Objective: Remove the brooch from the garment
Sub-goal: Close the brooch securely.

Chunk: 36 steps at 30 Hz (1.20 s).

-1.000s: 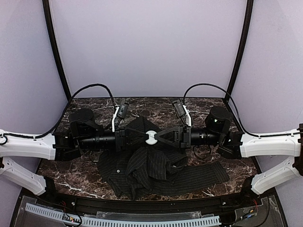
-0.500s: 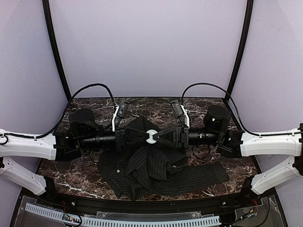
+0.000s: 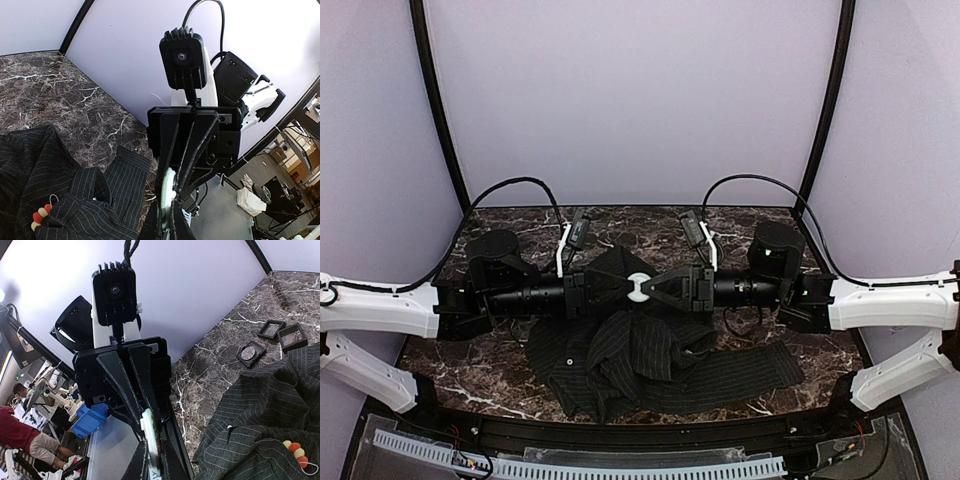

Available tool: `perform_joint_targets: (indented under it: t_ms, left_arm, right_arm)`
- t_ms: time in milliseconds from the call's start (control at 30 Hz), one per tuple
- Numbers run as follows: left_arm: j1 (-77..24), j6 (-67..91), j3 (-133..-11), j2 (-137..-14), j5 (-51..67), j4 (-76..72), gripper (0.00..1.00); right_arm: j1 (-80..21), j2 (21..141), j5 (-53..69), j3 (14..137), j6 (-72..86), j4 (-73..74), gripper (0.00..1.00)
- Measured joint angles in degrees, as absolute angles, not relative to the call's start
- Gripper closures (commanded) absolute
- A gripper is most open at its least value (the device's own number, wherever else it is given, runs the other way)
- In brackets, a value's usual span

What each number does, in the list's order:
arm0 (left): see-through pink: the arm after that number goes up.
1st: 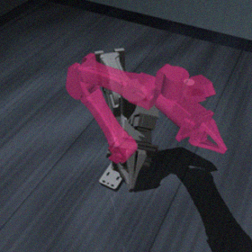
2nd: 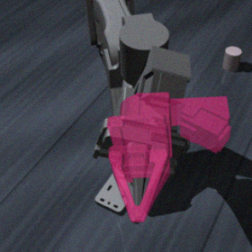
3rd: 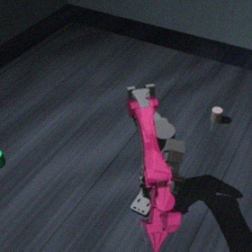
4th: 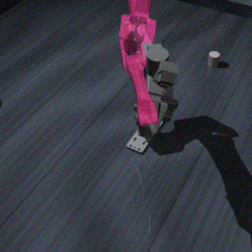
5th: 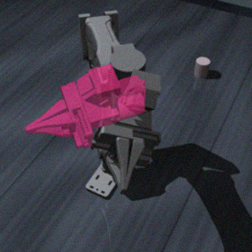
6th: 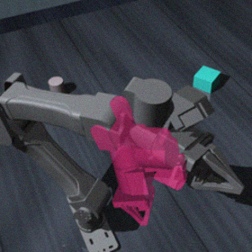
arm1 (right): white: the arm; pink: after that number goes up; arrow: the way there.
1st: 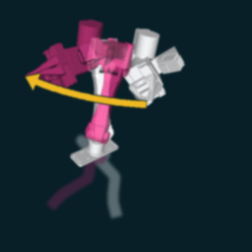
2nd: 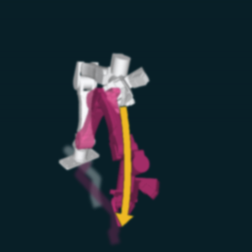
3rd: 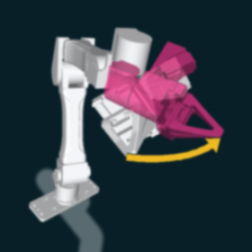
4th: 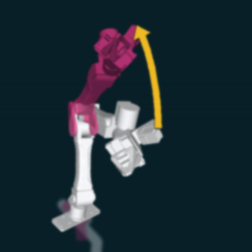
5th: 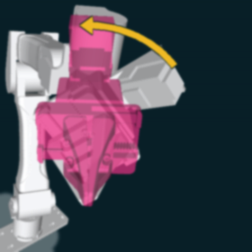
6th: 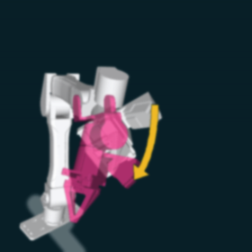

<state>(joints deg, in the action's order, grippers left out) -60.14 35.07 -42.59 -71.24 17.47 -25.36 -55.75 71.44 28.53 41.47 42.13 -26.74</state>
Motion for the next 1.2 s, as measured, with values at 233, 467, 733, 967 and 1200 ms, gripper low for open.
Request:
perform_joint_targets:
  t_ms: [233,467,733,967,1200]
  left_arm:
    - [-59.83,35.62,-42.39,-71.26,16.8,-25.28,0.99]
    - [-59.75,36.05,-42.24,-71.26,16.08,-25.19,0.99]
    - [-59.59,36.42,-42.24,-71.81,15.31,-25.04,0.99]
    - [-59.4,36.56,-42.24,-72.23,15.05,-24.86,0.99]
    - [-59.42,36.99,-42.24,-72.34,14.7,-24.91,0.99]
  right_arm:
    - [-56.14,71.44,26.57,42.28,42.44,-24.88,0.96]
    - [-56.64,71.4,24.16,42.28,44.1,-24.38,0.96]
    - [-57.06,71.4,20.97,42.33,46.26,-22.85,0.97]
    - [-57.39,71.4,19.09,42.65,47.79,-21.34,0.98]
    - [-57.52,70.96,18.11,42.26,49.71,-21.5,0.98]
